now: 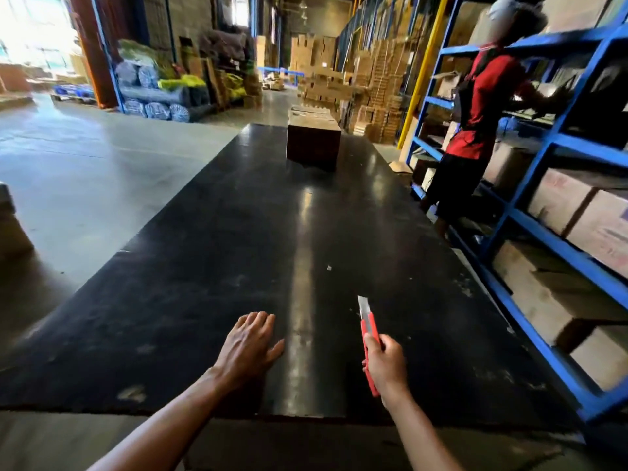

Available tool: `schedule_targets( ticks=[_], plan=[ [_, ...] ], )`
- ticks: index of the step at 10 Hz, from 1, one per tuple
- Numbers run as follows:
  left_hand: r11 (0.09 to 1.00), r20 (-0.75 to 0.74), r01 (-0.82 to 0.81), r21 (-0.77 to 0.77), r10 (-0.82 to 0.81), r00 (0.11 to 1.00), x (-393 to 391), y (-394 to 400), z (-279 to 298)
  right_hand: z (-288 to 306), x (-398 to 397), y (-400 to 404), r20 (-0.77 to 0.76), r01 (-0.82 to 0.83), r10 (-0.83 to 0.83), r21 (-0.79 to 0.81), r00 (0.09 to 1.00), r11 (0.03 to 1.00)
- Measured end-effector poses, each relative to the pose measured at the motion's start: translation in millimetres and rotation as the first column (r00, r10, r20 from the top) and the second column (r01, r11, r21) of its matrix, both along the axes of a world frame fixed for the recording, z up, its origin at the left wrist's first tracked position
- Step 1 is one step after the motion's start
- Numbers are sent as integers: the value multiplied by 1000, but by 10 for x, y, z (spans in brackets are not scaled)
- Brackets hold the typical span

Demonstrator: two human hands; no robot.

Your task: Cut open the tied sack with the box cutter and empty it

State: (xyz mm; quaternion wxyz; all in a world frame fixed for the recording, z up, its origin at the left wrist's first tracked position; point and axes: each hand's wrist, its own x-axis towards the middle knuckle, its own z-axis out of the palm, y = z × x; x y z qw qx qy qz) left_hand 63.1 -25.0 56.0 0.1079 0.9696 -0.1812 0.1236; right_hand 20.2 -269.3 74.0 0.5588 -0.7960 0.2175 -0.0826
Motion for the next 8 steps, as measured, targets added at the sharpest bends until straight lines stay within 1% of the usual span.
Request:
schedule_targets(
  ticks=[1,2,3,4,5,6,7,8],
  plan=[
    [1000,-86,4,-7,-5,996,237,10,-298,-346,208,-17,-91,57,-60,-37,994,998],
    [1000,-139,4,-1,-5,990,391,-10,-535,-555,405,-41,-145,62,-69,-56,987,997],
    [1000,-191,-13,22,17,981,527,-27,-705,-714,609,-72,-174,3,-23,-118,984,993],
    [998,-275,-41,45,52,960,622,-28,-808,-796,741,-66,-184,-63,28,-186,983,981],
    [997,-354,-42,70,64,933,652,-17,-899,-848,789,-57,-192,-73,26,-244,981,967],
    [996,-386,-47,72,72,920,608,-4,-996,-907,765,-73,-208,-96,14,-387,978,917],
    [996,-399,-39,76,66,915,574,-19,-1047,-904,753,-79,-199,-128,26,-516,980,847],
    [996,-409,-41,82,71,910,572,-25,-1018,-944,694,-125,-190,-132,28,-563,981,816]
  ],
)
